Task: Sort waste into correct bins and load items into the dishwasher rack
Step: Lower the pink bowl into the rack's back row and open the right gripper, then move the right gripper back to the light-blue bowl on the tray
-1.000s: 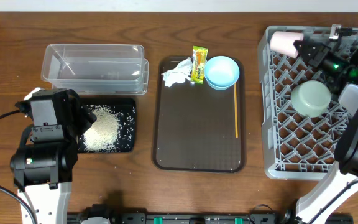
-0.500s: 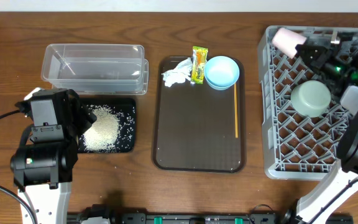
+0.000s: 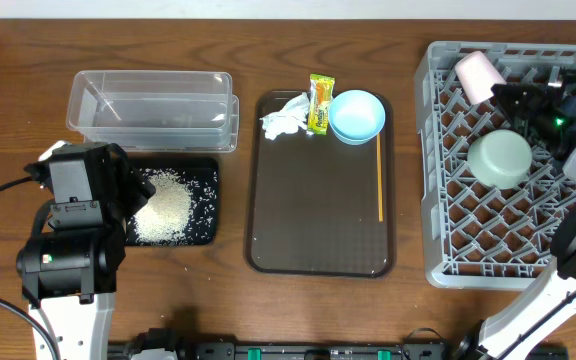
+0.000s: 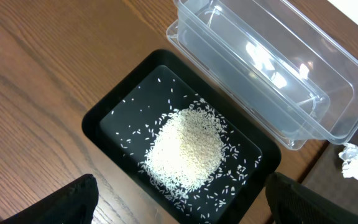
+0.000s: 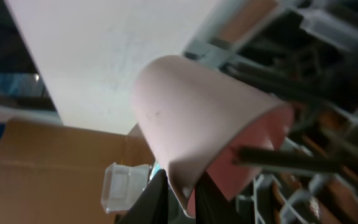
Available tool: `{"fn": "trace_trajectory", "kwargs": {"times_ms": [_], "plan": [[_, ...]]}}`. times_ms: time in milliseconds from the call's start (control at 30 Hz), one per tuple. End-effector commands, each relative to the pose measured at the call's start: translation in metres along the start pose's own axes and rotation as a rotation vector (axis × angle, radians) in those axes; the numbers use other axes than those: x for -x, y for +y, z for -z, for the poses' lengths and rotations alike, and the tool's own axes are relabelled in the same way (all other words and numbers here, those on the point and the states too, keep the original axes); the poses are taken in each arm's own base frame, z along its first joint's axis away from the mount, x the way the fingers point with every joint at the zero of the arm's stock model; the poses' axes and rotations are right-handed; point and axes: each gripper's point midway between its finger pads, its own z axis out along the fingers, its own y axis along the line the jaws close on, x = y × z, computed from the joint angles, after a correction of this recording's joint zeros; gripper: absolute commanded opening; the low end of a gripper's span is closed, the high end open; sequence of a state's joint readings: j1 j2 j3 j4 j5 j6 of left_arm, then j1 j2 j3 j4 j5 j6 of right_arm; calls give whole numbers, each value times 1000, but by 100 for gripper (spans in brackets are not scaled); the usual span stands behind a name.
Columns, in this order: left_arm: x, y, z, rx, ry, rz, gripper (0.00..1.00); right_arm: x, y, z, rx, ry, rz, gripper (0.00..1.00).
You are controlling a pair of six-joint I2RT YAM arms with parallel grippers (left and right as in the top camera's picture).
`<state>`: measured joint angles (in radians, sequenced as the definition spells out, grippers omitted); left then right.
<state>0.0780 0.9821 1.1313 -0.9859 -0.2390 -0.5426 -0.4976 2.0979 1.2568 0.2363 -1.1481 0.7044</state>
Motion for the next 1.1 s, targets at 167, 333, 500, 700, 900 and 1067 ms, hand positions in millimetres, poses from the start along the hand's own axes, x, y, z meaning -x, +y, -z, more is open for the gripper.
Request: {"fn": "trace_trajectory", "kwargs": {"times_ms": [167,333,500,700,900,1067], "plan": [[4,0,1,4,-7,-1,88,6,3,43,-354,-106,79,19],[4,0,1,4,-7,-1,88,9,27,72,-493,-164,152,36],[4,0,1,4,-7,-1,88,9,67,85,-480,-205,211,38],[4,0,1,4,-7,-1,88,-15,121,71,-399,-164,288,56],[4,0,1,4,-7,-1,88,-83,176,15,-208,49,354,53],[4,0,1,4,-7,-1,88,-144,181,-40,-325,163,553,59]]}}
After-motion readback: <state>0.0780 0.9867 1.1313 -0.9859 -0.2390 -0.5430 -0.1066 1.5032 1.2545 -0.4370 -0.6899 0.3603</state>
